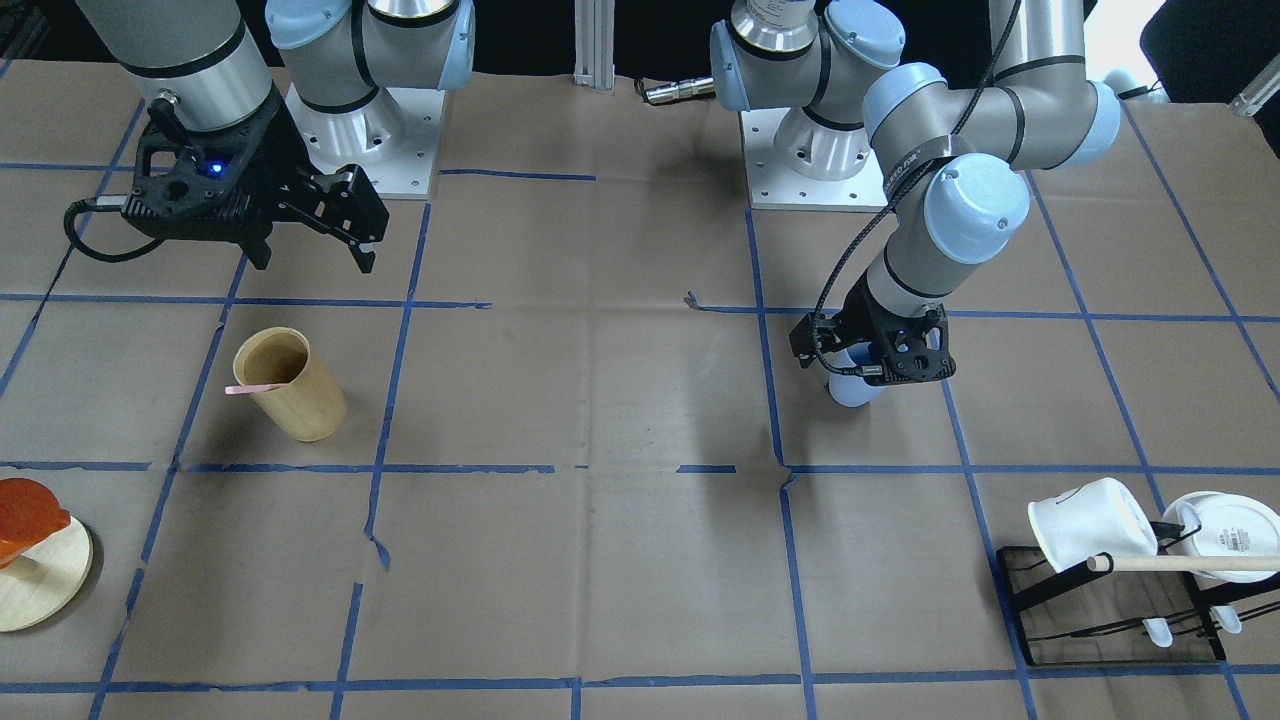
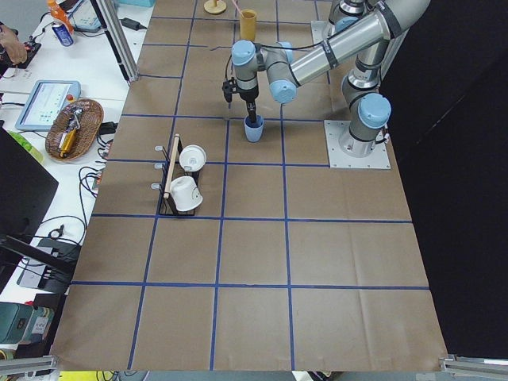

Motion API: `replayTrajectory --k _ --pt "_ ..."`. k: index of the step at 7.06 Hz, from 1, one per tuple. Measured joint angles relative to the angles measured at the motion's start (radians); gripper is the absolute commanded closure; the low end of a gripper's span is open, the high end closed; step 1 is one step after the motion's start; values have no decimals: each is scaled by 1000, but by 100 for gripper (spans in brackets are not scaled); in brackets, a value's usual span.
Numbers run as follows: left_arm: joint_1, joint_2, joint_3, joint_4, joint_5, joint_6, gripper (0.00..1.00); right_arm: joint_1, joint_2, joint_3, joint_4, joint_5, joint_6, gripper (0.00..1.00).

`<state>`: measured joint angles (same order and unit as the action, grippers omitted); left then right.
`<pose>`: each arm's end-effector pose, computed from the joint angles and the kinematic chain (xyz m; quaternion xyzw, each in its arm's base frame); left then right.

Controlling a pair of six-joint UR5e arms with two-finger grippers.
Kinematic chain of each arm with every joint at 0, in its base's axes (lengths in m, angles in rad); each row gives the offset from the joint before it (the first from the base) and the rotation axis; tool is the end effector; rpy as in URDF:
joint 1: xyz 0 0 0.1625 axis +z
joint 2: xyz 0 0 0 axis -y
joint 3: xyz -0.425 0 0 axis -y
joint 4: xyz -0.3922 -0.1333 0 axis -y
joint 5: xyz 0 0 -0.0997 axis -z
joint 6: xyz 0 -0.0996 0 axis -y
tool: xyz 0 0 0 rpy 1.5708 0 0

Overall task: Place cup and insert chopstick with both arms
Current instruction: 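Carry the blue cup with the left gripper toward the table center and set it down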

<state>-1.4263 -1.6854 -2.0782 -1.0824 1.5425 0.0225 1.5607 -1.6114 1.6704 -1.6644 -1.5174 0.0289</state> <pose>-0.0695 -0.4678 0.2442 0.0618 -0.9958 -0.0653 0.0196 0.1338 -0.4787 0.4681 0.0190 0.9993 -0.0170 0.0269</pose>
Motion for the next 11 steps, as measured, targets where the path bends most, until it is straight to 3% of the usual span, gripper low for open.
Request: replayTrajectory --k 1,4,6,8,11 --pt "2 -3 0 -2 1 2 100 0 2 1 -7 -1 -77 0" --pt "2 -2 8 -11 17 2 100 -12 9 3 -22 -14 -405 0" --pt "-16 12 34 -43 34 -9 100 -51 18 5 -18 -16 -460 0" --pt "-73 30 168 -197 26 -69 100 -92 55 -1 -22 -18 -421 0" --pt "-263 -129 404 -243 -31 -347 100 -134 130 -51 -12 -73 -362 0"
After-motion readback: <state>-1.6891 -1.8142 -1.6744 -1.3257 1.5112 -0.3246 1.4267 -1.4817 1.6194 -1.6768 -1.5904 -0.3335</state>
